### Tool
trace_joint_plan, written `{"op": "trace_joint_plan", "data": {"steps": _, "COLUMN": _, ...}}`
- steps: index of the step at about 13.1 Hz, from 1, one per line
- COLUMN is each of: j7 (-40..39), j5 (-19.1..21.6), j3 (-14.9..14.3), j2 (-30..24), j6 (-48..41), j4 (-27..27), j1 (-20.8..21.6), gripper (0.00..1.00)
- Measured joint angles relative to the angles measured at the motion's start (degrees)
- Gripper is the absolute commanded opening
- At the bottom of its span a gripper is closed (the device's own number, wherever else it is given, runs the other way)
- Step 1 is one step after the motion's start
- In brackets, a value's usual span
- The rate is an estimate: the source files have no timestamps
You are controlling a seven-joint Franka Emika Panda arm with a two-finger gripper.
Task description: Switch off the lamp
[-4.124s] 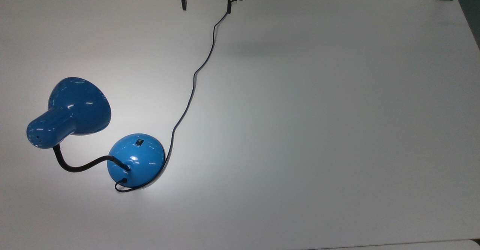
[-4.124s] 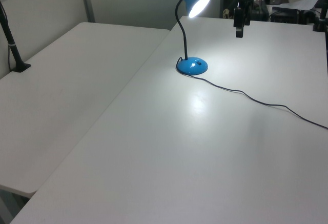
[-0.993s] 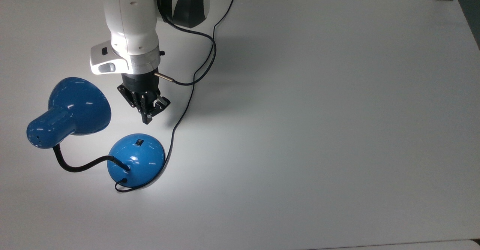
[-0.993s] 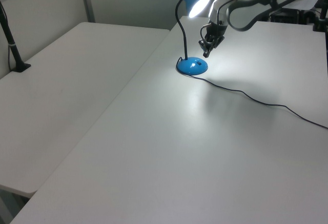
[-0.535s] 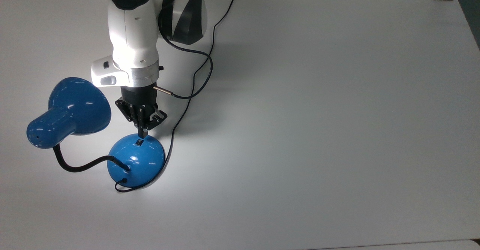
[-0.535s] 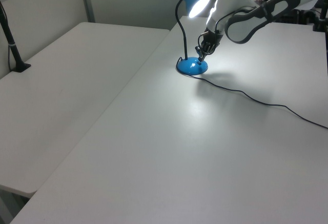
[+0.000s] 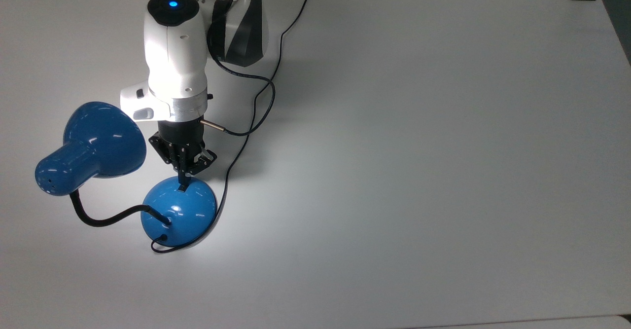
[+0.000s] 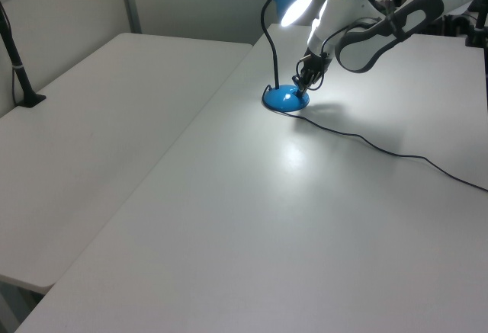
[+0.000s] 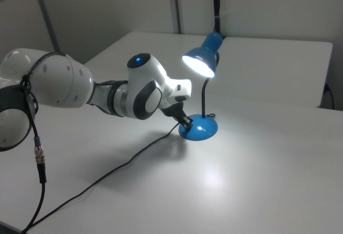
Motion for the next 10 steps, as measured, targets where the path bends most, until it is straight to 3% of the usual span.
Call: {"op": "trace_joint_plan", "data": {"steps": 10, "j7": 0.0, "j5": -0.88, "j3": 0.04, "j2": 0.21, "j6": -0.28, "j4": 0.01, "j1": 0.0, "gripper": 0.0}}
